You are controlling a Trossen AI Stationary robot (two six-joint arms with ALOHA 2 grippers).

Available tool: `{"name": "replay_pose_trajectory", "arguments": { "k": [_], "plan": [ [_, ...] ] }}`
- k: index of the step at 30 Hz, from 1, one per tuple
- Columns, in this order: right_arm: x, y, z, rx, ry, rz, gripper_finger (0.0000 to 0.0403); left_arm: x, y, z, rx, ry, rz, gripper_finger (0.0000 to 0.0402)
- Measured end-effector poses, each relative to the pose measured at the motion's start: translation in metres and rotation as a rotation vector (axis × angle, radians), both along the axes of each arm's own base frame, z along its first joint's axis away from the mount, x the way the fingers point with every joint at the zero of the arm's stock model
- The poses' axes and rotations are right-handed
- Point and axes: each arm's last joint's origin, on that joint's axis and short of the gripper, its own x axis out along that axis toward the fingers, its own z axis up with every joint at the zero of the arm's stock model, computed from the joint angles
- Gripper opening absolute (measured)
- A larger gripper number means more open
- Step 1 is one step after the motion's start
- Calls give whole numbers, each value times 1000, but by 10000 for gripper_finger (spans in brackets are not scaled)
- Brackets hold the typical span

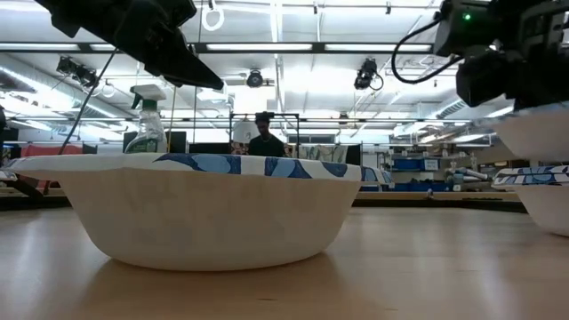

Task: Nest bowls inside each other
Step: Stack the white bowl on top of the stacked white bowl

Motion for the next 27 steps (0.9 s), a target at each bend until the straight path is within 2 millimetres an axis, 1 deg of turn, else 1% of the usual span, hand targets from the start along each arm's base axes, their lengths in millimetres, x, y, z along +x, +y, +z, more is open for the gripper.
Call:
{"name": "replay_pose_trajectory", "arguments": {
  "k": [4, 8, 11, 14, 16, 19, 21, 22, 24, 27],
  "plan": [
    [3, 4, -4, 0, 30, 27, 68, 0, 0, 0, -5, -1, 2, 105],
    [3, 5, -8, 5, 75, 33, 109, 0, 0, 0, -6, -1, 2, 105],
    [-3, 3, -9, 20, 148, 10, 141, 0, 0, 0, -6, -1, 2, 105],
    [-11, 0, -8, 33, 239, -26, 164, 0, 0, 0, -5, -1, 2, 105],
    [-17, -1, -7, 56, 310, -47, 172, 0, 0, 0, -5, -1, 2, 105],
    [-21, -4, 5, 67, 380, -71, 175, 0, 0, 0, -5, -1, 2, 105],
    [-17, -7, 17, 23, 349, -79, 173, 0, 0, 0, -5, -1, 2, 105],
    [-11, -8, 24, -11, 299, -81, 172, 0, 0, 0, -5, -1, 2, 105],
    [3, -10, 38, -95, 158, -87, 170, 0, 0, 0, -5, -1, 1, 105],
    [31, -10, 56, -239, -114, -125, 170, 0, 0, 0, -5, 0, 1, 105]
  ]
}}
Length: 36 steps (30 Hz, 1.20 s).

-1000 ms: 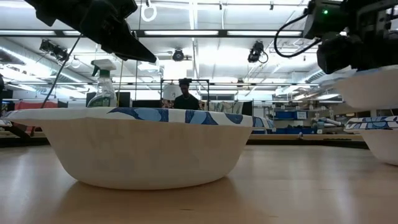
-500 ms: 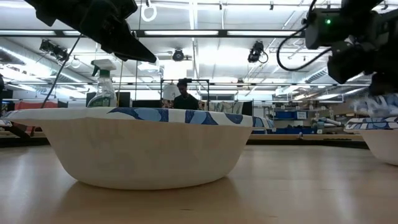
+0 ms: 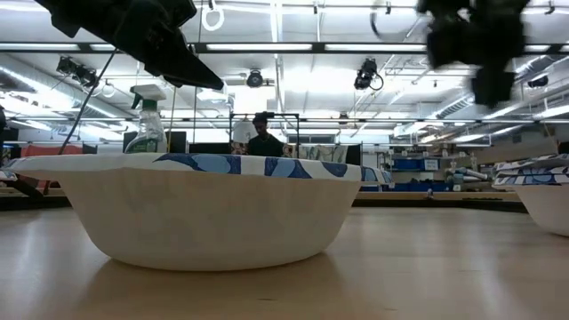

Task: Nest bowls inside each other
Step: Stack the white bowl on top of the stacked white bowl

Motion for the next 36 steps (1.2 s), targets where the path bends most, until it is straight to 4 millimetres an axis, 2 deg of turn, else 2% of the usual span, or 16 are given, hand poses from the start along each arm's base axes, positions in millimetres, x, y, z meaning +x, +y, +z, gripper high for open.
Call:
{"name": "replay_pose_trajectory", "arguments": {
  "k": [2, 5, 12, 19, 27, 36],
  "plan": [
    [21, 2, 6, -37, -178, 9, 170, 0, 0, 0, 0, 2, 0, 105],
    [53, 12, 0, -45, -286, 54, 169, 0, 0, -1, -4, 10, 2, 105],
    [117, 42, -39, -92, -236, 103, 169, -6, -5, -9, 6, 112, -23, 105],
    [166, 70, -64, -142, -219, 115, 173, -13, -41, -13, 62, 169, -218, 105],
    [200, 86, -83, -141, -148, 110, 194, -24, -63, -19, 26, 232, -303, 105],
    [216, 101, -93, -208, -66, 169, 200, -29, -70, -22, -8, 268, -314, 105]
  ]
}}
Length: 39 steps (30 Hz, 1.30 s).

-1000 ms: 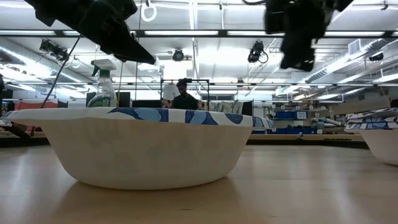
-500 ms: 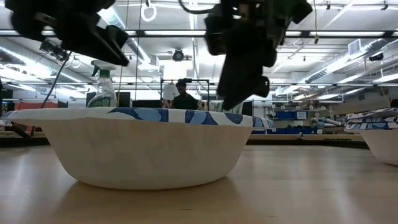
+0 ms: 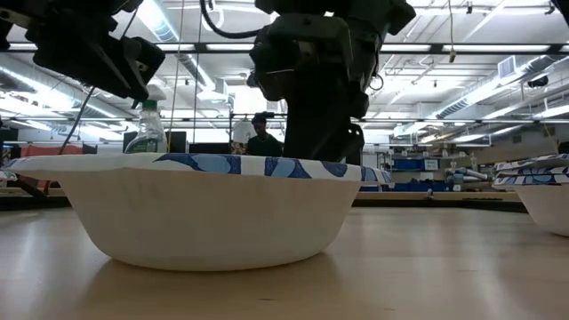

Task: Nest bowls inside each other
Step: Stack the white bowl on top of the stacked white bowl

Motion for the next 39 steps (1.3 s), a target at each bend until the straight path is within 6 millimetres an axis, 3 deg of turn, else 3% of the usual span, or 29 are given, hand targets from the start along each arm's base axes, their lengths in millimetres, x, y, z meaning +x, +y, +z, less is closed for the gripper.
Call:
{"name": "replay_pose_trajectory", "arguments": {
  "k": [4, 8, 22, 29, 33, 39],
  "plan": [
    [1, 3, -12, 16, 38, 21, 199, 0, 0, 0, -19, 5, 17, 105],
    [1, 3, -11, 16, 25, 51, 190, 0, 0, 0, -20, 9, 20, 105],
    [1, -6, -11, 4, 47, 60, 79, -3, -4, -1, -33, 21, 12, 105],
    [0, -13, -9, 45, 63, 66, 60, -5, -8, -1, -33, 22, -13, 105],
    [-6, -22, 7, 57, 59, 73, 60, -5, -8, -1, -34, 23, -12, 105],
    [-30, -38, 50, 45, 81, 71, 60, -5, -8, -1, -33, 23, -12, 105]
  ]
}}
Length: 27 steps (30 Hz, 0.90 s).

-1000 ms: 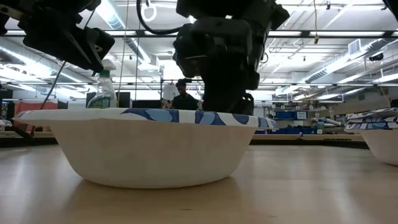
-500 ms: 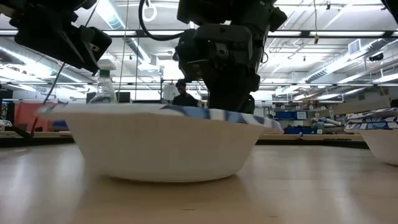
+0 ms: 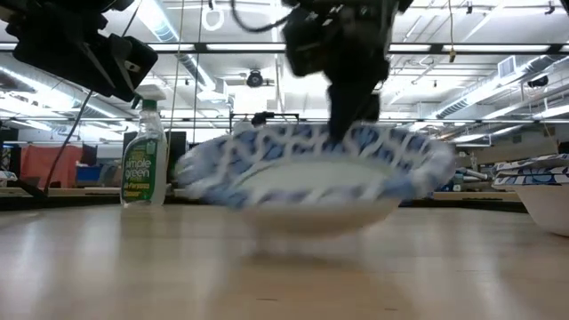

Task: Nest bowls inside each other
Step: Stack the white bowl on top of the stacked white bowl

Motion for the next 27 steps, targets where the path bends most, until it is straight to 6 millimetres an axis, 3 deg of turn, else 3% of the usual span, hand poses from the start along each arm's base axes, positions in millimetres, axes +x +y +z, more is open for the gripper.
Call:
{"name": "replay_pose_trajectory", "arguments": {
  "k": [9, 15, 20, 27],
  "plan": [
    [-46, -10, 61, 96, -7, 92, 60, 3, 6, 1, 0, -14, 27, 105],
    [-89, -7, 86, 143, 137, 104, 60, 6, 7, 3, -9, -39, 37, 105],
    [-121, -5, 83, 121, 247, 54, 60, 9, 6, 7, 20, -93, 20, 105],
    [-165, -12, 53, 102, 335, -34, 60, 11, 6, 10, 48, -143, 14, 105]
  ]
}}
